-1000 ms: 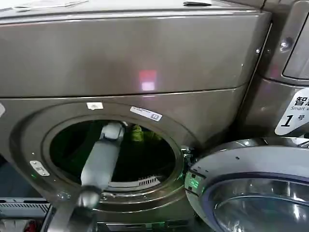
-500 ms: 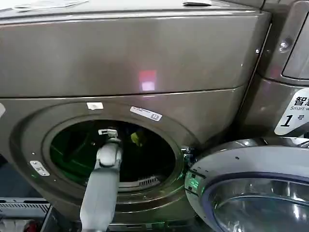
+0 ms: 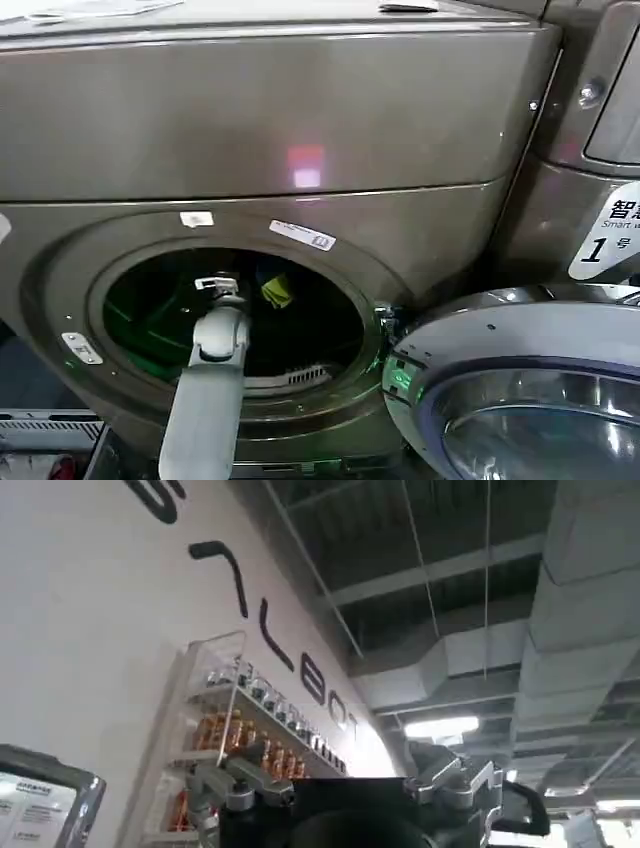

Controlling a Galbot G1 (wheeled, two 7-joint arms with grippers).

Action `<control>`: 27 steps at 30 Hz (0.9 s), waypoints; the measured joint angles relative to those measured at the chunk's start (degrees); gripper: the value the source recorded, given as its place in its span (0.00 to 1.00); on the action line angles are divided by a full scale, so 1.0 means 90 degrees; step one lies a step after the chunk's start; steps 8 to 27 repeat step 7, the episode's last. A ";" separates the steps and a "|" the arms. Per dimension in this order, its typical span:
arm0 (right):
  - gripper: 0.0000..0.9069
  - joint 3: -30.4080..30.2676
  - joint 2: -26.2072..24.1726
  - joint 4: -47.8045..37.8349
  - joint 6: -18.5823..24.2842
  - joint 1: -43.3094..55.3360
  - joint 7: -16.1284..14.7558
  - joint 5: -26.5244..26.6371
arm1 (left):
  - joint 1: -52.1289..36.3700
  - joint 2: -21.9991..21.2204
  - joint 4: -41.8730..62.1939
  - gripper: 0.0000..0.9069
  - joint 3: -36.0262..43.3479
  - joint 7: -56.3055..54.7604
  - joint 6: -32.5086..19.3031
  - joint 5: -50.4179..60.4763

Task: Grasp the clothes from the dryer.

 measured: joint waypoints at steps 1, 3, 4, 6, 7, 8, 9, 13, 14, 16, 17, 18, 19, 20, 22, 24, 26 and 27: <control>1.00 0.0015 0.0001 0.0000 -0.0006 -0.0009 -0.0001 0.0010 | -0.0004 0.0017 -0.0022 0.00 0.0000 0.0001 0.0013 -0.0013; 1.00 0.0058 0.0006 0.0004 -0.0017 -0.0026 -0.0001 0.0043 | -0.0029 0.0051 -0.0029 0.00 0.0001 0.0007 0.0038 -0.0036; 1.00 0.0081 0.0009 0.0010 -0.0025 -0.0036 -0.0001 0.0057 | -0.0041 0.0068 -0.0029 0.00 0.0006 0.0008 0.0043 -0.0038; 1.00 0.0120 0.0018 0.0016 -0.0034 -0.0052 -0.0001 0.0079 | -0.0054 0.0084 -0.0035 0.00 0.0018 0.0010 0.0050 -0.0051; 1.00 0.0139 0.0024 0.0015 -0.0036 -0.0061 -0.0005 0.0087 | -0.0056 0.0083 -0.0045 0.00 0.0019 0.0013 0.0052 -0.0054; 1.00 0.0139 0.0024 0.0015 -0.0036 -0.0061 -0.0005 0.0087 | -0.0056 0.0083 -0.0045 0.00 0.0019 0.0013 0.0052 -0.0054; 1.00 0.0139 0.0024 0.0015 -0.0036 -0.0061 -0.0005 0.0087 | -0.0056 0.0083 -0.0045 0.00 0.0019 0.0013 0.0052 -0.0054; 1.00 0.0139 0.0024 0.0015 -0.0036 -0.0061 -0.0005 0.0087 | -0.0056 0.0083 -0.0045 0.00 0.0019 0.0013 0.0052 -0.0054; 1.00 0.0139 0.0024 0.0015 -0.0036 -0.0061 -0.0005 0.0087 | -0.0056 0.0083 -0.0045 0.00 0.0019 0.0013 0.0052 -0.0054; 1.00 0.0139 0.0024 0.0015 -0.0036 -0.0061 -0.0005 0.0087 | -0.0056 0.0083 -0.0045 0.00 0.0019 0.0013 0.0052 -0.0054; 1.00 0.0139 0.0024 0.0015 -0.0036 -0.0061 -0.0005 0.0087 | -0.0056 0.0083 -0.0045 0.00 0.0019 0.0013 0.0052 -0.0054; 1.00 0.0139 0.0024 0.0015 -0.0036 -0.0061 -0.0005 0.0087 | -0.0056 0.0083 -0.0045 0.00 0.0019 0.0013 0.0052 -0.0054; 1.00 0.0139 0.0024 0.0015 -0.0036 -0.0061 -0.0005 0.0087 | -0.0056 0.0083 -0.0045 0.00 0.0019 0.0013 0.0052 -0.0054; 1.00 0.0139 0.0024 0.0015 -0.0036 -0.0061 -0.0005 0.0087 | -0.0056 0.0083 -0.0045 0.00 0.0019 0.0013 0.0052 -0.0054; 1.00 0.0139 0.0024 0.0015 -0.0036 -0.0061 -0.0005 0.0087 | -0.0056 0.0083 -0.0045 0.00 0.0019 0.0013 0.0052 -0.0054; 1.00 0.0139 0.0024 0.0015 -0.0036 -0.0061 -0.0005 0.0087 | -0.0056 0.0083 -0.0045 0.00 0.0019 0.0013 0.0052 -0.0054; 1.00 0.0139 0.0024 0.0015 -0.0036 -0.0061 -0.0005 0.0087 | -0.0056 0.0083 -0.0045 0.00 0.0019 0.0013 0.0052 -0.0054; 1.00 0.0139 0.0024 0.0015 -0.0036 -0.0061 -0.0005 0.0087 | -0.0056 0.0083 -0.0045 0.00 0.0019 0.0013 0.0052 -0.0054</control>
